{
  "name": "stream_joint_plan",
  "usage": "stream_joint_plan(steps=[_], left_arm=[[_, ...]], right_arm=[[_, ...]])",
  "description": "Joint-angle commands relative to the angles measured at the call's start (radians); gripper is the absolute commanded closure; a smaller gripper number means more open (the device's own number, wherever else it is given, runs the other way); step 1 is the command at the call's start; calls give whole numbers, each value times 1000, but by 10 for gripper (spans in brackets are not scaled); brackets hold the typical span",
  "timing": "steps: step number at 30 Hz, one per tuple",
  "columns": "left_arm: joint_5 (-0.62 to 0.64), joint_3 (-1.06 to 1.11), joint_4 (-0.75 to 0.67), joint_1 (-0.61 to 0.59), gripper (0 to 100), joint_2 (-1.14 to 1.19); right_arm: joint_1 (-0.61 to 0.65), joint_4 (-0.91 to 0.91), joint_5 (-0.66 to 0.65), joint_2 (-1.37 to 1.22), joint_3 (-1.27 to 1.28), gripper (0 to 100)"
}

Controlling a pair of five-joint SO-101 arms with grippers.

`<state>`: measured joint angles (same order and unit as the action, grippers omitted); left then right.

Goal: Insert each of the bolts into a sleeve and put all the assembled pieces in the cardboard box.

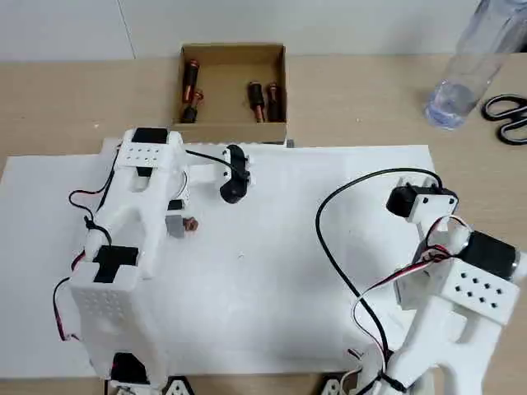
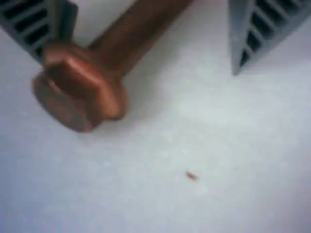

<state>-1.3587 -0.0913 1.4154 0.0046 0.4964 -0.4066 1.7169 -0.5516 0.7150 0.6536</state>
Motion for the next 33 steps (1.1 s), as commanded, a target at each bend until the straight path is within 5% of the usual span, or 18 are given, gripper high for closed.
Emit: stream_joint_plan(steps=[1,6,15,25,33], left_arm=[[-502,-7,-18,14,827,-2],[-477,-22,11,15,828,-6],[-476,-124,333,48,949,-140],[-379,-104,330,51,993,-149],[-379,-104,232,43,938,-51]], right_arm=[[-5,-2,-3,18,-5,995],[-5,-2,-3,19,-5,995],[-5,-2,-3,22,-5,995],[-5,1,-5,24,-5,995],[-5,7,-6,24,-5,995]])
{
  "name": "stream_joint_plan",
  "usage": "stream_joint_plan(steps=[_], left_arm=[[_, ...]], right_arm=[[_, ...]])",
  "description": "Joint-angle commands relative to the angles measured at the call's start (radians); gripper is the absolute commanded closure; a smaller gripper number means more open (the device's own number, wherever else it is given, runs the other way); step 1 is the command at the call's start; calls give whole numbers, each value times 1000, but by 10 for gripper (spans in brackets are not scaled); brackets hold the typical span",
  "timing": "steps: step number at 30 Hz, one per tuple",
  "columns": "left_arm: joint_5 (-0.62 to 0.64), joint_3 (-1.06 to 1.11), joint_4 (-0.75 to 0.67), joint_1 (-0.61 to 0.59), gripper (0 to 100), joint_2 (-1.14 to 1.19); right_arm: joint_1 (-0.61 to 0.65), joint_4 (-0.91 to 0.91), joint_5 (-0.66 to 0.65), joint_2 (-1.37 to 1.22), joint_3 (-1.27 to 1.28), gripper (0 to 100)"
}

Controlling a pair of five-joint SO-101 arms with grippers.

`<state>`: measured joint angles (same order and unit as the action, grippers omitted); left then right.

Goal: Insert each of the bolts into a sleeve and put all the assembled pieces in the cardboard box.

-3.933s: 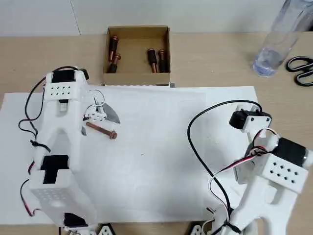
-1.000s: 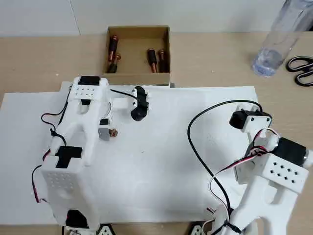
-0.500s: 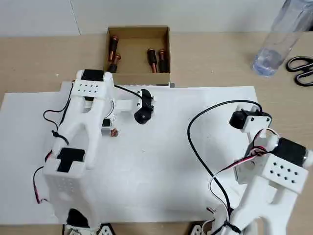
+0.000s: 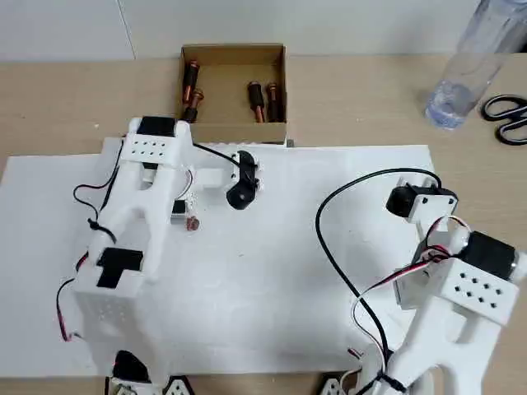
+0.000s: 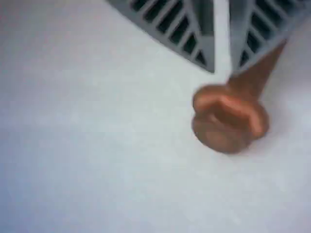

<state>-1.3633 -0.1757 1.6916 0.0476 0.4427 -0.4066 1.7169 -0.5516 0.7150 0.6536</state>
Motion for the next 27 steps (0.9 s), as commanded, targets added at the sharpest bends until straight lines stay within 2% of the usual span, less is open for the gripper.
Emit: stream_joint_plan(steps=[1,5,15,17,21,27], left_arm=[[-374,-19,-54,-5,913,12],[-373,-19,-106,-11,842,46],[-373,-19,-164,-9,842,138],[-373,-19,-164,-9,868,147],[-374,-27,-161,-9,993,147],[-374,-107,-117,-15,995,147]], right_arm=[[-5,7,-6,24,-5,995],[-5,7,-6,24,-5,995],[-5,5,-6,24,-6,995],[-5,5,-6,24,-6,995],[-5,2,-5,24,-6,995],[-5,-1,-3,24,-6,995]])
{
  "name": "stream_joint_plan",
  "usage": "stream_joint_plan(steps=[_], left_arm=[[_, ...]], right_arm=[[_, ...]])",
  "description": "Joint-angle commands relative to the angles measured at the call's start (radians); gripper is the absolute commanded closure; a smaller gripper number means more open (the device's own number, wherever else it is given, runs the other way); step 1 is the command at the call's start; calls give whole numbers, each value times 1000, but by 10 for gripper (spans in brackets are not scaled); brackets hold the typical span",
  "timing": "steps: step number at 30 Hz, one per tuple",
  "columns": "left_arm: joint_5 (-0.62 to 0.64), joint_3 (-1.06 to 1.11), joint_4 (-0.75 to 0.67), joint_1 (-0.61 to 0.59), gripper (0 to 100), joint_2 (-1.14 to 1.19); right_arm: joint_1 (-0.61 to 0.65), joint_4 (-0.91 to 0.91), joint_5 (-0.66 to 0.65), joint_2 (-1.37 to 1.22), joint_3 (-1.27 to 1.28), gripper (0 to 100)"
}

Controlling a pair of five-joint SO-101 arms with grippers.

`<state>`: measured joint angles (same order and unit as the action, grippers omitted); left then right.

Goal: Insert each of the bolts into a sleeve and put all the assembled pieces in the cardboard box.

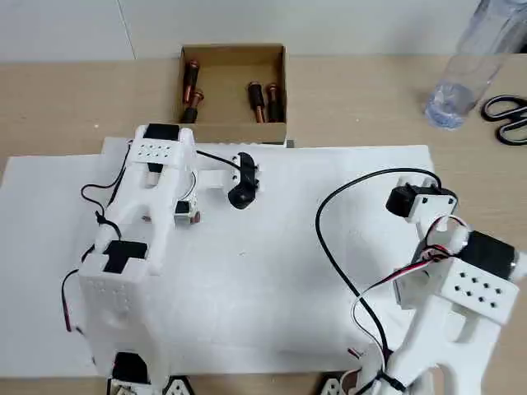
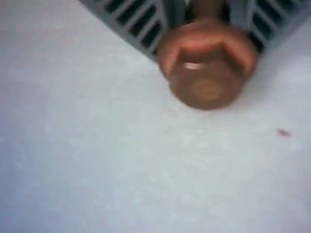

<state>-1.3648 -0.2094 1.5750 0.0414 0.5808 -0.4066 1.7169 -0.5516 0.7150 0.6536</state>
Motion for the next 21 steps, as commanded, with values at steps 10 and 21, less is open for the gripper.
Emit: stream_joint_plan(steps=[10,21], left_arm=[[-253,-349,178,15,995,8],[230,-430,176,71,995,-181]], right_arm=[[-5,-1,-3,24,-9,995],[-5,-2,-6,25,-12,995]])
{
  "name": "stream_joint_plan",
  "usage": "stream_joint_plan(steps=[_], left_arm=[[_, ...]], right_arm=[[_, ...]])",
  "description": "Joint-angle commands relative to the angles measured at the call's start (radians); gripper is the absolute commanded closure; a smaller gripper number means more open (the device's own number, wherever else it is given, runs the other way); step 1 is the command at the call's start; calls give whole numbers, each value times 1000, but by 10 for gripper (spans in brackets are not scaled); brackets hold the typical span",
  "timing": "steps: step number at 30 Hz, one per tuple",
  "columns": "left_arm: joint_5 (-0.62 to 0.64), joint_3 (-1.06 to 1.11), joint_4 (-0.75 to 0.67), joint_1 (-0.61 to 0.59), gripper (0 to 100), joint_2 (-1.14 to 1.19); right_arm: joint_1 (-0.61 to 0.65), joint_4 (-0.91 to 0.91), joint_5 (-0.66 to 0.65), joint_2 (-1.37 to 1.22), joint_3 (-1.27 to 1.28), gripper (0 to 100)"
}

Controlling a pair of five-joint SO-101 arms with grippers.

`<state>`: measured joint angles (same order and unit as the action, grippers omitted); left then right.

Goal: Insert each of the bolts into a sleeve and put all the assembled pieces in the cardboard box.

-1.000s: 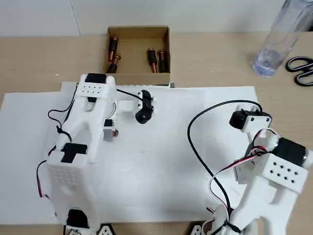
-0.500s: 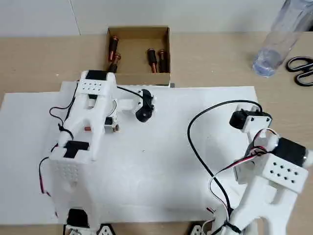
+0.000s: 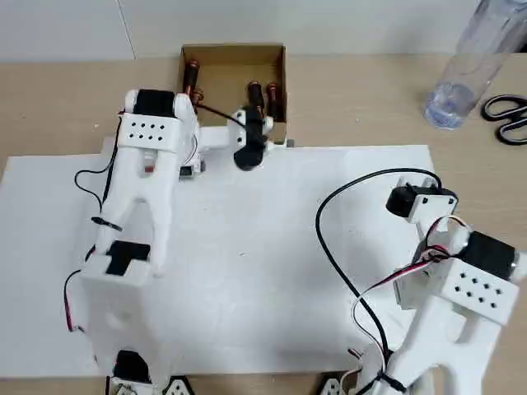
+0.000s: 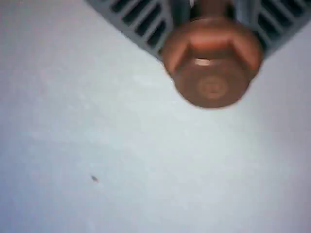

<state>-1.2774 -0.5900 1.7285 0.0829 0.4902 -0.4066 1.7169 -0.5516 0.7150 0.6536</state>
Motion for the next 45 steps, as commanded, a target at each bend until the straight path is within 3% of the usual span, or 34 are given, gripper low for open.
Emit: stream_joint_plan(steps=[1,4,9,16,26,31,37,45], left_arm=[[233,-50,23,43,995,-92],[497,-61,23,61,995,-103],[749,-71,25,71,995,-212],[957,56,23,112,995,-496],[1100,460,14,124,995,-991],[1145,702,-138,95,995,-1260],[1226,1063,-450,44,995,-1574],[1392,1446,-730,-41,995,-1870]], right_arm=[[-5,-2,-5,25,-20,995],[-5,5,0,47,-63,995],[74,2,40,134,-87,995],[349,-16,80,228,-92,996],[464,-163,301,278,-92,997],[541,-266,434,278,-92,997],[677,-323,601,278,-86,997],[753,-530,637,280,29,997]])
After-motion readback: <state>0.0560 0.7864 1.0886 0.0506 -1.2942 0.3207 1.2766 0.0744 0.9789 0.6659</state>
